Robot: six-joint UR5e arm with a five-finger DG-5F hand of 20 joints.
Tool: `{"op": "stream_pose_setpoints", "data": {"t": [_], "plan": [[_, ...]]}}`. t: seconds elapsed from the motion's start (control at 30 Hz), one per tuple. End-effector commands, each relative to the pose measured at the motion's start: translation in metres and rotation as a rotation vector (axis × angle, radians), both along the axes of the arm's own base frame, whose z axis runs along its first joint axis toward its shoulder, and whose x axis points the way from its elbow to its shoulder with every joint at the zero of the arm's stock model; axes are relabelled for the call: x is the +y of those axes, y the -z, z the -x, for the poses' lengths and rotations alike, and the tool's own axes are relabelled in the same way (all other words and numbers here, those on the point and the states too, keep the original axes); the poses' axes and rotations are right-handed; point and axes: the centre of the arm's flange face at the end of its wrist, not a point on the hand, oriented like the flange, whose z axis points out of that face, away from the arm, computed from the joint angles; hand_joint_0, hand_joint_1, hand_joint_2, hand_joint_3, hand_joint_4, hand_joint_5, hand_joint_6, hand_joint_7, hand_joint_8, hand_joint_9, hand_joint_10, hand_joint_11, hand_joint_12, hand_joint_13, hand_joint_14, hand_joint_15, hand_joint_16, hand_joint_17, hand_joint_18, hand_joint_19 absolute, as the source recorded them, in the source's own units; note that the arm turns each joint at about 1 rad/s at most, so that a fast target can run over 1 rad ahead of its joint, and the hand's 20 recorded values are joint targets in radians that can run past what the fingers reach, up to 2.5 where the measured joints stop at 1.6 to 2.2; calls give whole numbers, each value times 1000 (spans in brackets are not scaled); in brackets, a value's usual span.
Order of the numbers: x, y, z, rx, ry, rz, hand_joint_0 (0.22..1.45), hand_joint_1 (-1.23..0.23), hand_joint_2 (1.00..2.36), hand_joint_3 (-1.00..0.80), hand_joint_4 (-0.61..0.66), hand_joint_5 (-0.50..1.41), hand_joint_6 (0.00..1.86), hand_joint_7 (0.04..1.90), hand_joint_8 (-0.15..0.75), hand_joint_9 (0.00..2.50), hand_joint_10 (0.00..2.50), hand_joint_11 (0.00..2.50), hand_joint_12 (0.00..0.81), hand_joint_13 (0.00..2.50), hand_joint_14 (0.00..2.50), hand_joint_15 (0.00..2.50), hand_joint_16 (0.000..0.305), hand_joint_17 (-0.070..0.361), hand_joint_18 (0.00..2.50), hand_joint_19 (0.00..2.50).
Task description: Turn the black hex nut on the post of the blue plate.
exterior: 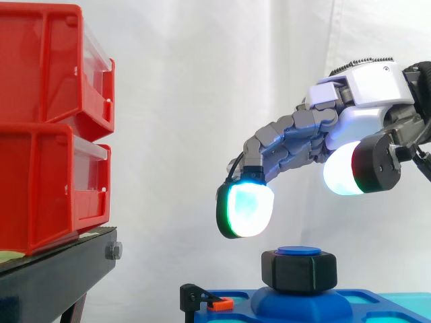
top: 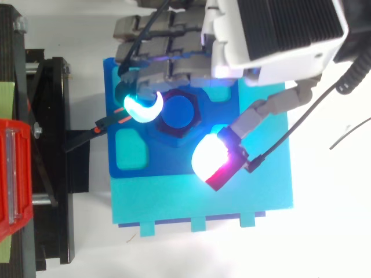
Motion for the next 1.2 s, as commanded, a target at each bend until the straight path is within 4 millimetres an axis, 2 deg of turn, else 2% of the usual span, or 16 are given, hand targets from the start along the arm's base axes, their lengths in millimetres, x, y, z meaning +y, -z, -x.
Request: {"op": "stream_pose_setpoints", "data": {"t": [0.0, 0.17, 0.33, 0.4, 0.53, 0.93, 1.17], "plan": [[11, 1, -3, 2, 4, 3, 472, -482, 1000, -500, 286, -160, 503, 931, 285, 398, 0, 10, 383, 68, 0, 0, 59, 134, 0, 10], [31, 3, -7, 8, 20, 11, 468, -475, 1000, -500, 293, -159, 503, 932, 286, 397, 0, 10, 384, 67, 0, 0, 60, 135, 0, 16], [39, 4, -8, 12, 24, 16, 469, -470, 1000, -500, 300, -158, 503, 934, 285, 395, 1, 16, 384, 66, 0, 0, 60, 135, 0, 16], [45, 19, -6, 24, 38, 19, 471, -468, 1000, -500, 297, -158, 503, 937, 285, 398, 0, 11, 384, 65, 0, 0, 60, 134, 0, 21], [50, 27, -7, 9, 45, 19, 471, -465, 1000, -500, 297, -157, 503, 934, 286, 398, 0, 11, 383, 65, 0, 0, 60, 134, 0, 16], [52, 30, -4, 32, 42, 22, 474, -463, 1000, -500, 299, -156, 503, 935, 286, 400, 0, 17, 382, 66, 0, 0, 59, 133, 0, 24], [46, 29, -3, 35, 46, 24, 476, -463, 1000, -500, 302, -155, 503, 937, 288, 402, 0, 19, 382, 67, 0, 0, 59, 132, 0, 21]]}}
